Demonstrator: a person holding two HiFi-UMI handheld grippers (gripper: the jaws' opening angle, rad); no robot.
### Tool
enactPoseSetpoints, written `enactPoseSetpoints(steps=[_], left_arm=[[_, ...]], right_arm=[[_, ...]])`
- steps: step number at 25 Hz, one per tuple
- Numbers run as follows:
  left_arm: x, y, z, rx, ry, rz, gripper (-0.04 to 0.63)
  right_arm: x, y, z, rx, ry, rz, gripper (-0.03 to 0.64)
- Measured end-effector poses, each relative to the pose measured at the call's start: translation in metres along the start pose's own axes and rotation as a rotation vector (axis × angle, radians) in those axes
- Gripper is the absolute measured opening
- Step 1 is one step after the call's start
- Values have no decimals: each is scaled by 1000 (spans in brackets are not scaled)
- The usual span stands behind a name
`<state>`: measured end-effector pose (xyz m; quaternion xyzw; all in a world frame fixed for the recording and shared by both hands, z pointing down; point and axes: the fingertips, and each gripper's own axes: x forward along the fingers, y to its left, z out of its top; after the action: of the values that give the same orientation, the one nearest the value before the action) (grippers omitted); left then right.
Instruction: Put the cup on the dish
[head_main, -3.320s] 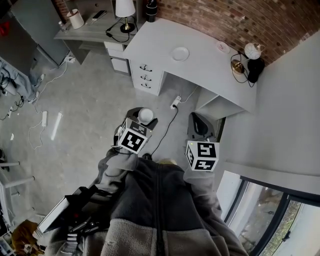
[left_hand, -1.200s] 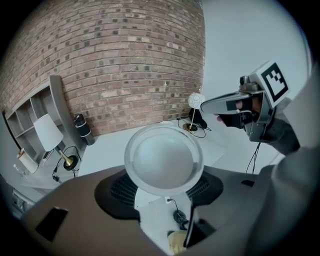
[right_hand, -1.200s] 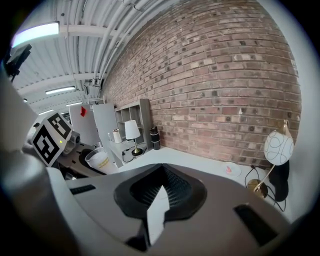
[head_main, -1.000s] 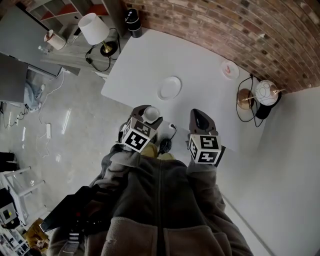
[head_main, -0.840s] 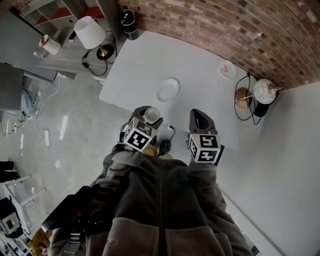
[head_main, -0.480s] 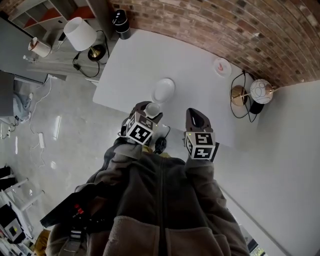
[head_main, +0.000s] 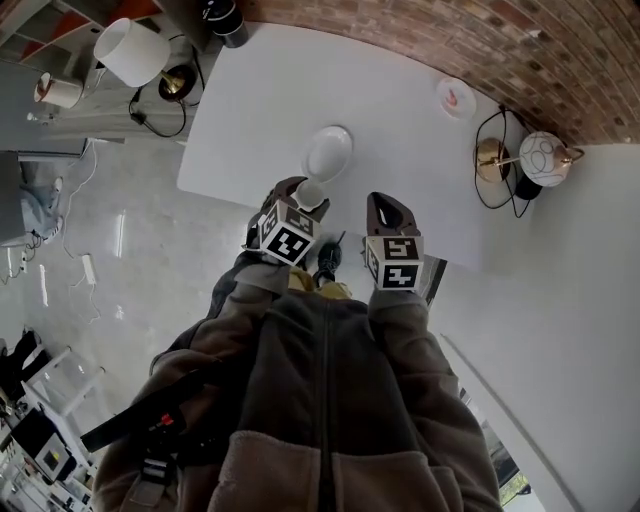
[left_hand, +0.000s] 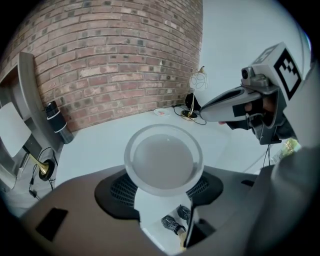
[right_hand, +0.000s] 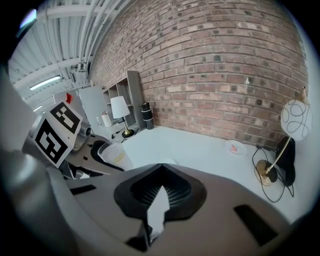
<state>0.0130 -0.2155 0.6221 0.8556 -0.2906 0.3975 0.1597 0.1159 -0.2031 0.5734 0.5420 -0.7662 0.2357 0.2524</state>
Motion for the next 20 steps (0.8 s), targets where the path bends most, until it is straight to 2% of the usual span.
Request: enactPoseSetpoints(steps=[4, 9, 20], left_arm=[[21, 4, -8, 3, 26, -6, 258], [45, 9, -22, 44, 62, -21, 258], [91, 27, -33, 49, 79, -19, 258]], right_arm=[[16, -3, -13, 13, 33, 15, 2], [32, -5, -26, 75, 54, 17, 2], [65, -2, -57, 81, 147, 54, 2]])
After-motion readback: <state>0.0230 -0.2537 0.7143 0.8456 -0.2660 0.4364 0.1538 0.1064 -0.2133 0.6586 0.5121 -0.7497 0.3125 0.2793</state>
